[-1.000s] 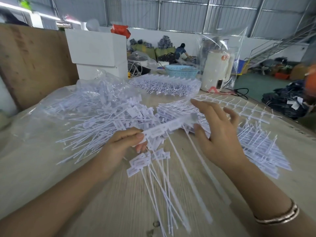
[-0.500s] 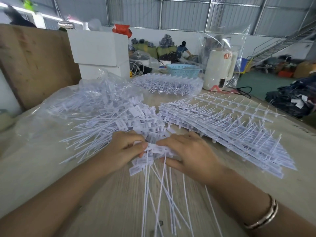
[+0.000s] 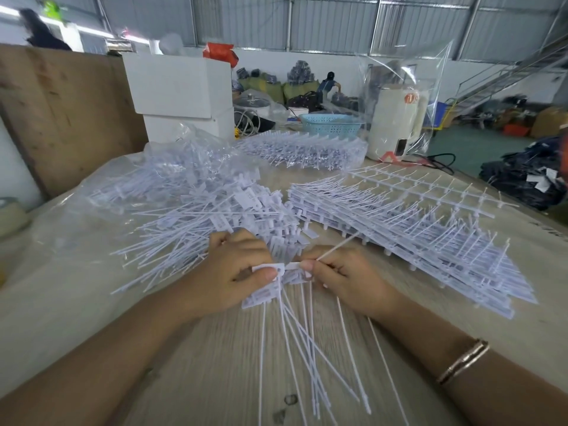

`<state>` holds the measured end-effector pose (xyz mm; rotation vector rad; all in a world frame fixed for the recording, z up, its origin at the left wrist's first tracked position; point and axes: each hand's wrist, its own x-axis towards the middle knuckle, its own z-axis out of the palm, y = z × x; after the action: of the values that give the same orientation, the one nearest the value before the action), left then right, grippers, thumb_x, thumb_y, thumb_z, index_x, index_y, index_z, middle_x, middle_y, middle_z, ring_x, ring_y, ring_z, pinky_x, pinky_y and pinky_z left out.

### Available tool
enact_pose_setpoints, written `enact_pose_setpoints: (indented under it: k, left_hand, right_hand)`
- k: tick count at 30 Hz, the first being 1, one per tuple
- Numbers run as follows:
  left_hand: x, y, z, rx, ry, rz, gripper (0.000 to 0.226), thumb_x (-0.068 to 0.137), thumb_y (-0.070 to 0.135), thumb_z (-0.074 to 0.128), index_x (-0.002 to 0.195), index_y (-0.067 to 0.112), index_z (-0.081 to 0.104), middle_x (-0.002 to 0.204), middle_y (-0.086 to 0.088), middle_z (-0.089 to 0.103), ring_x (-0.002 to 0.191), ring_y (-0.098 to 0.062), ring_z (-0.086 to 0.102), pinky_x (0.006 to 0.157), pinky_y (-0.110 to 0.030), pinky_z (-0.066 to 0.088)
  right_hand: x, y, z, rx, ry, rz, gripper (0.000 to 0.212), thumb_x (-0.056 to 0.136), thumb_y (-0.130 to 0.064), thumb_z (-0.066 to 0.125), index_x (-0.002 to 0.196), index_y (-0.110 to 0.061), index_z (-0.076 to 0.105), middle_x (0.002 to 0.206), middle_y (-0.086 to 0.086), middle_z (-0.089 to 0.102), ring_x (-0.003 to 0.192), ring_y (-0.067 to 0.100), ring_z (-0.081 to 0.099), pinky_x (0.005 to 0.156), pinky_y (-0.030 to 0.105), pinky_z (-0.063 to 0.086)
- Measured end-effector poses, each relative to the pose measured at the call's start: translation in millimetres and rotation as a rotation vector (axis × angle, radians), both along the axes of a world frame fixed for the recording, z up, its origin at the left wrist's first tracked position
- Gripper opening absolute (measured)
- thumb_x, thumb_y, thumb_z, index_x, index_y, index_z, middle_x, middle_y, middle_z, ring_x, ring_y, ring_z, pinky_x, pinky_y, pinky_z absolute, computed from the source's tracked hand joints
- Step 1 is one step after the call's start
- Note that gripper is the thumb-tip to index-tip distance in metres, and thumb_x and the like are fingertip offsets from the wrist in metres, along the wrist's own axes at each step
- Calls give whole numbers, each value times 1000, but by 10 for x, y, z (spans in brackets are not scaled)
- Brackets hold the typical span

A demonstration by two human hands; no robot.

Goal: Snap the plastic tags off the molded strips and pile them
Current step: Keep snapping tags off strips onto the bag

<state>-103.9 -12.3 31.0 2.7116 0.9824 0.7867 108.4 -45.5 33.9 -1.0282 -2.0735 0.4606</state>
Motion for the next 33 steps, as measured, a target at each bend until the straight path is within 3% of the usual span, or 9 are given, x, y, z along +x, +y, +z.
enact_pose_setpoints:
  k: [4, 11, 15, 17, 19, 23, 27, 31, 33]
  left_hand:
    - [16, -17, 38, -96, -97, -102, 50, 84, 51, 36, 77, 11, 64, 85, 7, 55, 90, -4, 46, 88, -41, 25]
    - [-11, -58, 109, -259, -285, -273, 26, 92, 26, 45, 68, 19, 54, 75, -6, 54, 73, -13, 50, 77, -26, 37]
    - [-146, 34, 15, -16, -18, 23, 45, 83, 58, 38, 66, 21, 56, 78, 12, 54, 86, -8, 48, 87, -35, 23]
    - [-121, 14, 25, 105, 61, 83, 41, 78, 66, 41, 65, 28, 49, 77, 18, 48, 84, -4, 44, 82, -30, 20]
    - [-81, -27, 59, 125, -8, 112, 37, 75, 65, 46, 69, 29, 49, 80, 18, 48, 86, -2, 44, 82, -28, 21]
    - [19, -98, 39, -50, -237, 32, 43, 84, 56, 36, 76, 22, 62, 87, 13, 53, 95, -9, 48, 86, -35, 22]
    - [173, -159, 23, -79, -200, 37, 52, 77, 61, 37, 72, 20, 68, 81, 14, 55, 89, -7, 50, 87, -33, 23]
    - [161, -135, 29, -65, -197, -1, 46, 81, 55, 40, 74, 18, 65, 79, 12, 56, 85, -11, 54, 87, -38, 29]
    - [150, -118, 17, -28, -163, -7, 49, 82, 54, 39, 76, 15, 67, 80, 11, 57, 86, -11, 53, 86, -38, 28]
  right_hand:
    - [-9, -7, -32, -262, 248, 68, 19, 86, -31, 51, 70, -32, 63, 62, -7, 62, 50, 21, 61, 57, 37, 49]
    - [233, 42, 0, -312, 354, -7, 30, 89, -39, 45, 75, -15, 58, 58, 4, 61, 53, 21, 60, 52, 27, 45]
    - [178, 49, -24, -241, 206, 51, 15, 87, -15, 62, 99, -23, 67, 86, 13, 67, 64, 34, 56, 60, 38, 46]
    - [115, 19, -23, -118, 79, 82, 26, 83, -5, 69, 105, -17, 65, 96, 0, 67, 79, 14, 63, 67, 25, 48]
    - [101, -12, -9, 0, -68, 83, 29, 81, -10, 70, 108, -19, 64, 96, -5, 67, 81, 6, 62, 68, 23, 48]
    - [33, -57, -12, 195, -287, -16, 31, 84, -16, 64, 113, -13, 54, 86, -2, 64, 70, 17, 61, 65, 24, 39]
    - [-37, -91, 28, 247, -277, -2, 27, 82, -20, 60, 105, -7, 53, 82, 2, 66, 66, 21, 62, 67, 6, 32]
    - [37, -65, 86, 288, -234, -49, 18, 78, -22, 73, 88, -9, 66, 77, -2, 67, 62, 10, 57, 57, 24, 43]
    - [67, -32, 65, 266, -213, -39, 17, 77, -20, 76, 88, -9, 70, 78, -5, 67, 61, 2, 50, 57, 20, 39]
